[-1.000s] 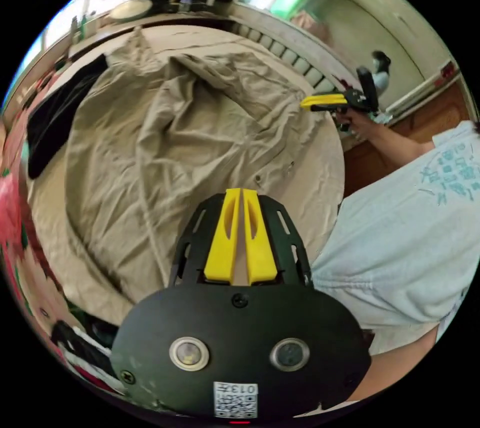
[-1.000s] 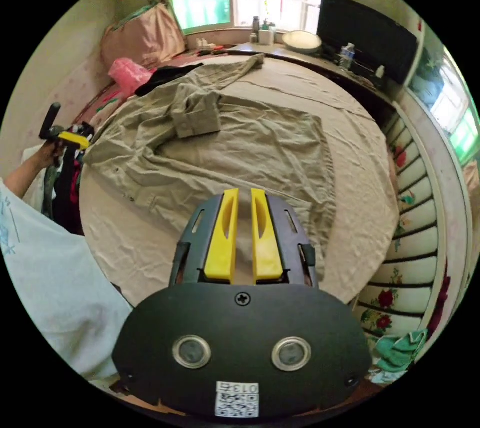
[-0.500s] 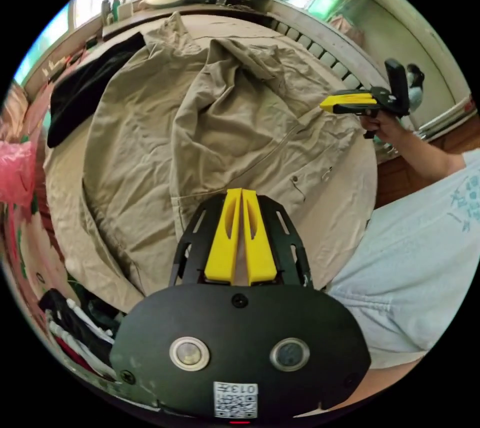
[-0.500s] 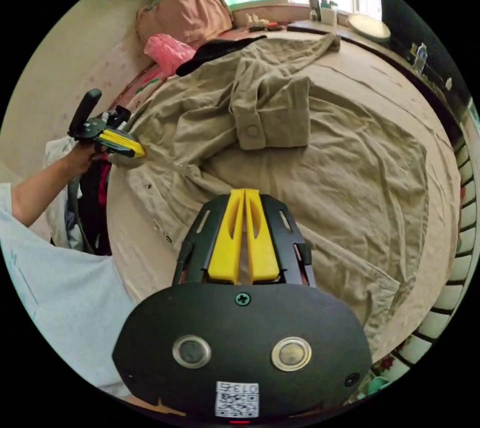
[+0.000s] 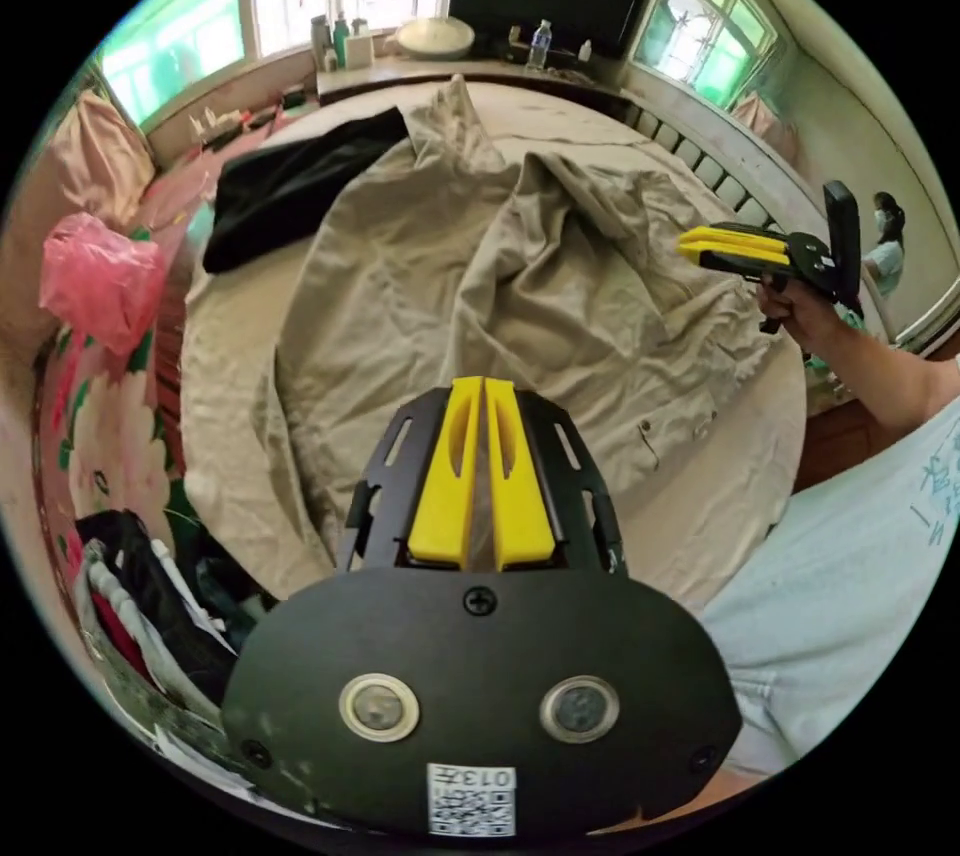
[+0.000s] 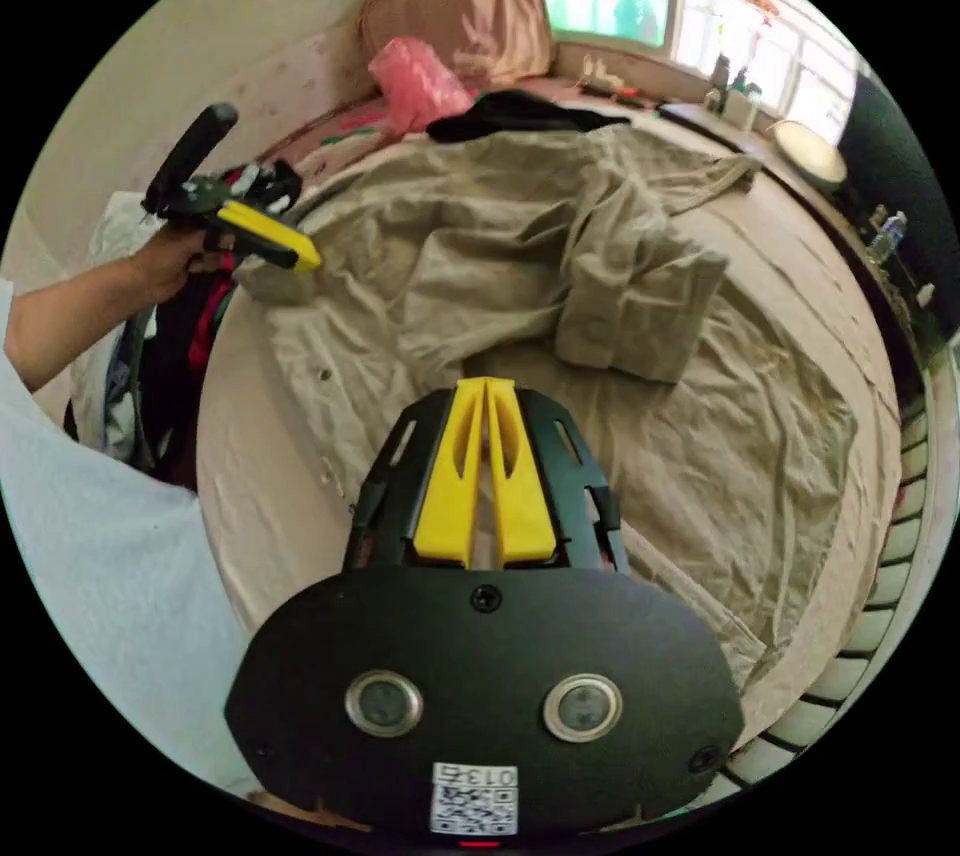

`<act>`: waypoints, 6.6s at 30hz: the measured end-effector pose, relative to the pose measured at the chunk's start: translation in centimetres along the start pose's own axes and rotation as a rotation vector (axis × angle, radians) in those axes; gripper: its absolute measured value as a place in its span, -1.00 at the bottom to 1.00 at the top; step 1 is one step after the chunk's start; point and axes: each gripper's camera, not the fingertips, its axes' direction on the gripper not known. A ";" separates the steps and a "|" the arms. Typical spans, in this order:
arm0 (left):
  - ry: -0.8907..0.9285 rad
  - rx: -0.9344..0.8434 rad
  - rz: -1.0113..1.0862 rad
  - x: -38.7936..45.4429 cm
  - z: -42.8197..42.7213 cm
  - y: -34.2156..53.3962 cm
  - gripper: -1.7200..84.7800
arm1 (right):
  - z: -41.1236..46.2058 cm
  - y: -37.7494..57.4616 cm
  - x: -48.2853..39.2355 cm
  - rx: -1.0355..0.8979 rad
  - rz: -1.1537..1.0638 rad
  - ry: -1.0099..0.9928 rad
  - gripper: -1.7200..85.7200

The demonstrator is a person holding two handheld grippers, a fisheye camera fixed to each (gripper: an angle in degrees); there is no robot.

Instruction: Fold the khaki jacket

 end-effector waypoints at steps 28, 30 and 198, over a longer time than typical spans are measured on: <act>0.090 0.070 -0.099 0.1 2.6 -2.7 -0.87 | -12.3 -14.3 12.4 -0.150 -0.136 0.095 -0.78; -0.047 0.165 0.057 4.3 0.2 -1.8 -0.89 | -12.9 -15.6 11.8 -0.149 -0.139 0.071 -0.78; -0.189 0.032 0.204 2.4 -7.1 2.1 -0.97 | -6.5 11.8 16.8 -0.376 -0.133 0.602 -0.90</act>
